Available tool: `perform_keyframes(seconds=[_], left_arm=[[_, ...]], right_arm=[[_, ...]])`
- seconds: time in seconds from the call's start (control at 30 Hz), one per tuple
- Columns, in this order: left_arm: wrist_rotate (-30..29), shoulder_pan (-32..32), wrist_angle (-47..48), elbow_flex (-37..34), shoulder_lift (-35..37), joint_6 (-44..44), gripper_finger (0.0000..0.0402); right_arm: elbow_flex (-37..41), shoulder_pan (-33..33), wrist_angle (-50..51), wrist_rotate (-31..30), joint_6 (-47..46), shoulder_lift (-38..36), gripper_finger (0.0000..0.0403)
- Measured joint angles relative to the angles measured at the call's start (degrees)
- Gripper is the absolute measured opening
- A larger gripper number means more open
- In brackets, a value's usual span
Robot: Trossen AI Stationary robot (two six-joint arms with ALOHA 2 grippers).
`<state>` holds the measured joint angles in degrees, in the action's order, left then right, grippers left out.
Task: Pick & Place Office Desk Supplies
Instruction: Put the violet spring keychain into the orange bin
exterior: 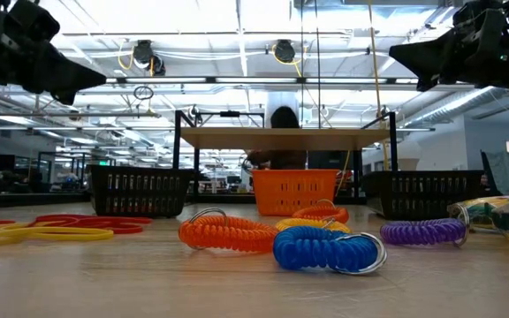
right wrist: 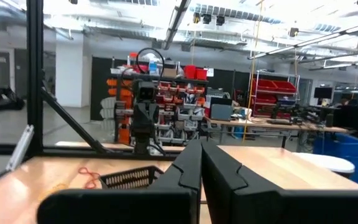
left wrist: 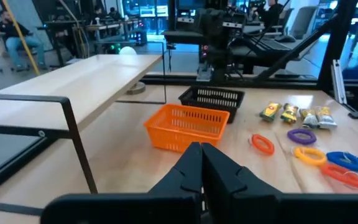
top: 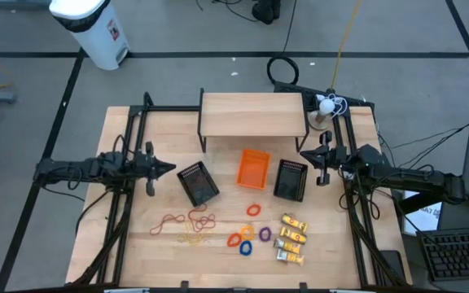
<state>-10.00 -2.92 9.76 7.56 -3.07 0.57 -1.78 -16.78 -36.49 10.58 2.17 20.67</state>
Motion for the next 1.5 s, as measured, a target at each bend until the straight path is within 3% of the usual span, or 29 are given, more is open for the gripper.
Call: perform_keyframes(seconds=[0.47, 0.97, 1.13, 1.2, 1.33, 1.5], left_arm=[[0.5, 0.0, -1.14, -3.29, -0.03, 1.23, 0.0005], [0.52, 0.0, -1.11, -3.29, -0.29, -3.24, 0.001], [0.52, 0.0, -1.11, -3.29, -0.29, -3.29, 0.001], [0.52, 0.0, -1.09, -3.29, -0.29, -3.34, 0.001], [0.49, 0.0, -1.09, -3.29, -0.29, -4.15, 0.001], [0.61, 0.0, -1.07, -3.29, -0.3, -4.56, 0.001]], right_arm=[[0.0, 0.0, 1.25, 0.05, -3.7, 0.52, 0.0], [0.0, 0.07, 2.03, 0.22, -3.45, 3.34, 0.0], [-1.42, 3.57, -2.27, 0.08, -2.85, 5.82, 0.0], [-3.68, 6.42, 0.41, -0.13, -1.05, 8.35, 0.0], [-14.81, 13.99, 10.47, -9.02, 3.0, 15.91, 0.0], [-29.02, 23.5, 30.8, -20.9, 5.16, 29.14, 0.0]])
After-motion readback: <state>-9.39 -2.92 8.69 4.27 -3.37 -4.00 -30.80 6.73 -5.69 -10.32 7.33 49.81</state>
